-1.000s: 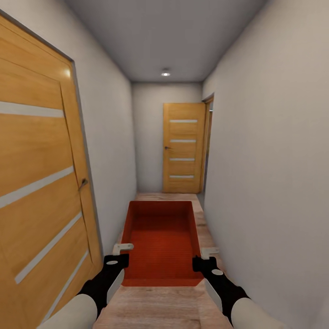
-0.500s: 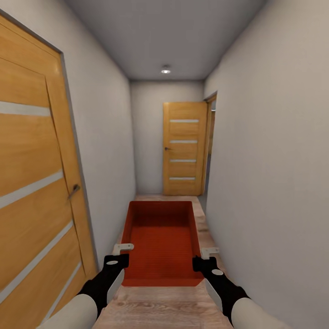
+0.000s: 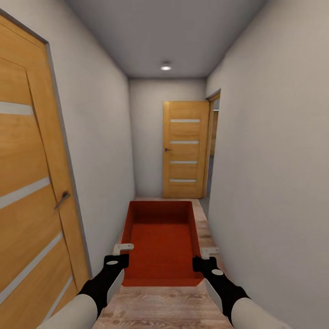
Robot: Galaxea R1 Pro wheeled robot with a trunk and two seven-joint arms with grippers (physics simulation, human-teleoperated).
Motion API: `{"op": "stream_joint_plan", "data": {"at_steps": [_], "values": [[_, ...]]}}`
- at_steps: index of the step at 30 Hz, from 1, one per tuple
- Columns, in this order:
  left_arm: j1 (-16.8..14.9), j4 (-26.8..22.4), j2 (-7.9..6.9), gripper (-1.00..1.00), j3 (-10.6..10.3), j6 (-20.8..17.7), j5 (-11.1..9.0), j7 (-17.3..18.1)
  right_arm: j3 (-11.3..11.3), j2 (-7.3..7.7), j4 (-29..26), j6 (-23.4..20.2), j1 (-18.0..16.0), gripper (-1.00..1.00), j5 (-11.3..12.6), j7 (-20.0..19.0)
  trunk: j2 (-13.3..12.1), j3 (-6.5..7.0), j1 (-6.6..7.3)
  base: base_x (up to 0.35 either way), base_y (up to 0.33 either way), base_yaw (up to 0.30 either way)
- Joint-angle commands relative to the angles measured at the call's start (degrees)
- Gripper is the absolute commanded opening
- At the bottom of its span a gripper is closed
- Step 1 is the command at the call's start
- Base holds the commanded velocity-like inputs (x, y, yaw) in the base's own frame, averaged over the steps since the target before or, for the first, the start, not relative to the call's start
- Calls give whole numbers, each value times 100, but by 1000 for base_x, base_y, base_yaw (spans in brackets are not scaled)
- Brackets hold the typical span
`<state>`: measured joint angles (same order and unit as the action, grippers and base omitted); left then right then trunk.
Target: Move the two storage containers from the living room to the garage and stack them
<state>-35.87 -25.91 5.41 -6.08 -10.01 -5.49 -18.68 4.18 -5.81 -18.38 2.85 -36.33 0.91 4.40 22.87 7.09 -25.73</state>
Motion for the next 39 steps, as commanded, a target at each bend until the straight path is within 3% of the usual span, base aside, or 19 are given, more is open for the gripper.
{"op": "stream_joint_plan", "data": {"at_steps": [1, 39], "values": [[0, -2, -176, -100, -12, -19, -488, -13, -49, 10, -16, 179, -6, -100, 15, 29, 4, -2, -5, 334, 0, 0], [-1, -8, -180, -100, -16, -10, -488, -13, -49, 8, -16, 172, -6, -100, 12, 34, 4, -2, -5, 334, 0, 0]]}}
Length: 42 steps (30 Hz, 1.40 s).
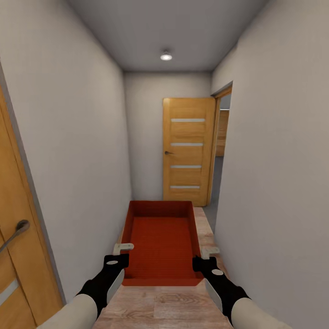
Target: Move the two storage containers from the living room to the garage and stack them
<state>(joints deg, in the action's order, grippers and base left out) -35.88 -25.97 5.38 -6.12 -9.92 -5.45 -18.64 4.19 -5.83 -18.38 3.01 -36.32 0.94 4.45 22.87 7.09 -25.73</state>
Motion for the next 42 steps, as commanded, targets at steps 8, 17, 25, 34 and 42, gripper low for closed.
{"op": "stream_joint_plan", "data": {"at_steps": [8, 17, 25, 34, 42], "values": [[-1, 3, -177, -100, -12, -19, -492, -17, -51, 12, -16, 164, -6, -100, 11, 30, 4, -2, -6, 334, 0, 0], [-1, 2, -177, -100, -11, -19, -492, -17, -50, 12, -16, 165, -6, -100, 12, 30, 4, -2, -6, 334, 0, 0], [2, -4, -177, -100, -11, -19, -492, -17, -52, 12, -16, 165, -6, -100, 12, 30, 4, -2, -6, 334, 0, 0], [1, 2, -177, -100, -12, -19, -492, -17, -50, 12, -16, 165, -6, -100, 12, 30, 4, -2, -6, 334, 0, 0], [-1, 4, -177, -100, -12, -19, -492, -17, -50, 12, -16, 165, -6, -100, 12, 30, 4, -2, -6, 334, 0, 0]]}}
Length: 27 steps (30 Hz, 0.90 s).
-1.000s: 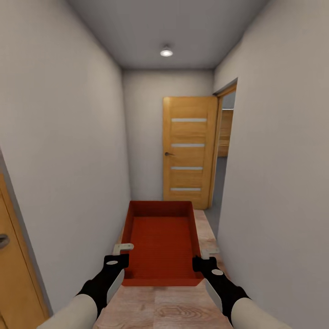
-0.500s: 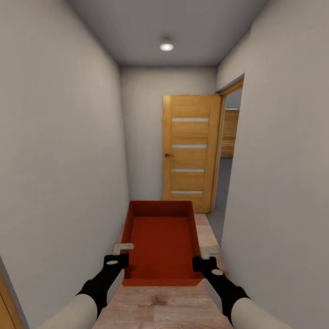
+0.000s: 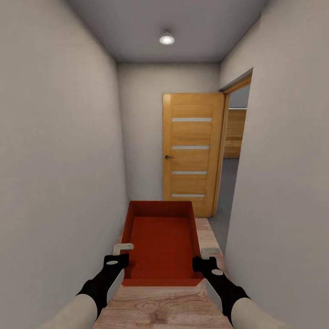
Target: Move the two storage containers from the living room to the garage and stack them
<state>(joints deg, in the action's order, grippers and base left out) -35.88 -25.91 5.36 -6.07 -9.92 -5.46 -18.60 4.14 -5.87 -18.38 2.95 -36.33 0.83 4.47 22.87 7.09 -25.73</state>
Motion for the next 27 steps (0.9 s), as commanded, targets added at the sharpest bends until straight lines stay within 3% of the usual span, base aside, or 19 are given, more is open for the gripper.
{"op": "stream_joint_plan", "data": {"at_steps": [1, 27], "values": [[-1, -2, -176, -100, -17, -19, -491, -21, -45, 15, -16, 171, -6, -100, 22, 27, 4, -2, -5, 334, 0, 0], [0, -2, -184, -100, -15, -19, -491, -21, -45, 12, -16, 162, -6, -100, 22, 27, 4, -2, -5, 334, 0, 0]]}}
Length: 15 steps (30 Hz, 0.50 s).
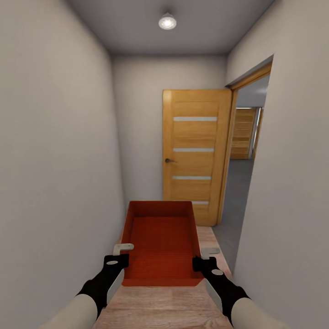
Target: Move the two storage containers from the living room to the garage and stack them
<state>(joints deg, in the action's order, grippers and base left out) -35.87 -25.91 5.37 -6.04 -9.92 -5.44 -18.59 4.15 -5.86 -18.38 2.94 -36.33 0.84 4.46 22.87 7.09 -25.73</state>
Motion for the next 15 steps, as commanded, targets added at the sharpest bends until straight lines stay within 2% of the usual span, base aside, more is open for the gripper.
{"op": "stream_joint_plan", "data": {"at_steps": [1, 15], "values": [[0, -2, -185, -100, -19, -19, -493, -21, -46, 9, -16, 163, -6, -100, 21, 28, 4, -2, -6, 334, 0, 0], [-4, -3, -185, -100, -19, -19, -493, -21, -46, 11, -16, 163, -6, -100, 21, 28, 4, -2, -6, 334, 0, 0]]}}
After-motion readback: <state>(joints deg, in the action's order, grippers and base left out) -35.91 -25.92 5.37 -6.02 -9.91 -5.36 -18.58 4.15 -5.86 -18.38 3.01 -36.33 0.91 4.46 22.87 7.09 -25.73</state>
